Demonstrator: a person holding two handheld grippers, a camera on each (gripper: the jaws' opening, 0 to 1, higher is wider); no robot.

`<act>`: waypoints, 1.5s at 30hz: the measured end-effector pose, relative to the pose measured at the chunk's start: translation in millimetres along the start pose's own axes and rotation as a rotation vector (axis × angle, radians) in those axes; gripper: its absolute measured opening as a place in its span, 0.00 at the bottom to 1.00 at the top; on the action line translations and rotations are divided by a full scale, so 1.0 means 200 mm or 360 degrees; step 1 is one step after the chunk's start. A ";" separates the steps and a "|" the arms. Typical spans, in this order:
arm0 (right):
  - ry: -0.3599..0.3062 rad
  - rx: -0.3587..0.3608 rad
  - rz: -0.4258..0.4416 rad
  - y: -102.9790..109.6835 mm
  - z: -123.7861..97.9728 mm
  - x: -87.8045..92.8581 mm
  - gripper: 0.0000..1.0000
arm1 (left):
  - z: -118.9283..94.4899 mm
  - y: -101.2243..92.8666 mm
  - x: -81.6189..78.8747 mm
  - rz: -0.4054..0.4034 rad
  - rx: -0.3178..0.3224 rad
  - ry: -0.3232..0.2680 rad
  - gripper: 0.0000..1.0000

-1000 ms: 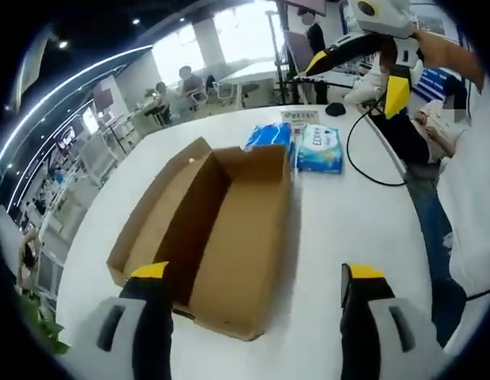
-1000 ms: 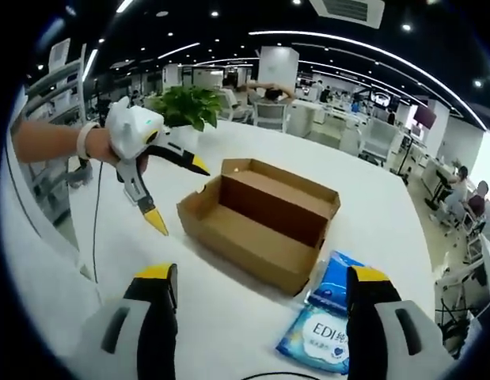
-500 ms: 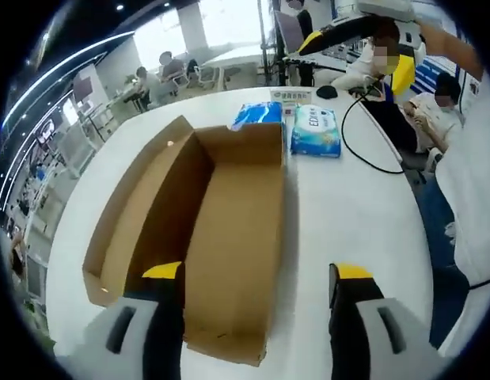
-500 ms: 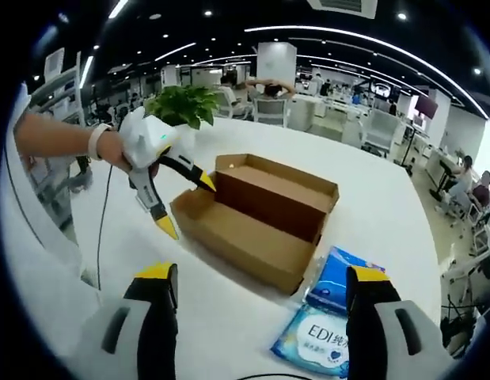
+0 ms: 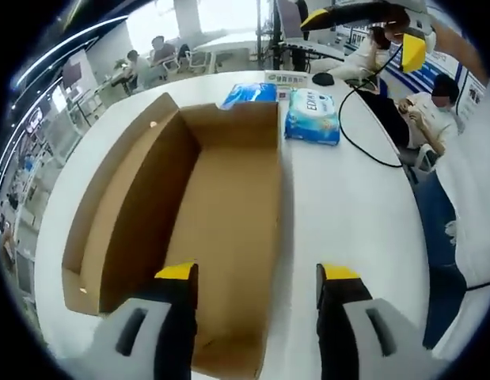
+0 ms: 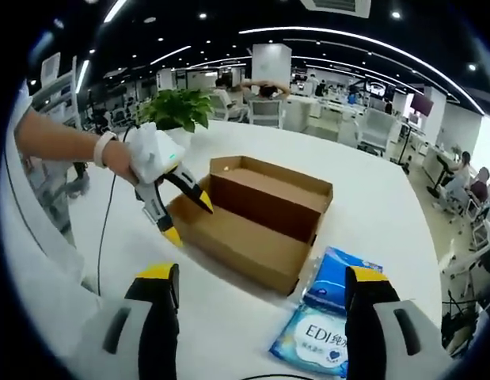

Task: Operate the shoe box by opening the lid, removing the specified soft item, and placing it in the target area until the item is outside and the box remains undamaged.

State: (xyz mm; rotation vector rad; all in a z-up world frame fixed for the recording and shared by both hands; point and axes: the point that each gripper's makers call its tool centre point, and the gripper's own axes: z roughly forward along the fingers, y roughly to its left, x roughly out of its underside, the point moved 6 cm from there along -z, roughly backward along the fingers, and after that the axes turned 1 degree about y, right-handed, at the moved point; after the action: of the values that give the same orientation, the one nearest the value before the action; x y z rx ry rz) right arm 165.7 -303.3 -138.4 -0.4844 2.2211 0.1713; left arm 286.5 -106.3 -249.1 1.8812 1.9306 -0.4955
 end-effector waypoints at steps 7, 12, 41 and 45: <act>-0.0005 0.0019 -0.0004 -0.01 -0.01 -0.02 0.87 | 0.02 0.02 0.01 -0.0035 0.0006 0.0010 0.57; -0.0012 0.0027 0.0022 -0.02 0.00 -0.01 0.87 | 0.02 0.02 0.03 -0.0032 0.0006 0.0022 0.53; 0.0028 -0.0012 0.0080 0.02 0.03 0.00 0.85 | 0.09 0.02 0.07 0.0089 0.0057 0.0143 0.18; 0.0028 -0.0012 0.0077 0.02 0.03 -0.01 0.85 | 0.09 0.00 0.07 0.0128 0.0077 0.0151 0.11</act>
State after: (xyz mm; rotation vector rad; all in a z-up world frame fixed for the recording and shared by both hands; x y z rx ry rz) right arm 169.6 -296.9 -142.1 -0.4382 2.2511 0.2018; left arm 286.2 -103.6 -271.6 2.0382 1.9087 -0.4398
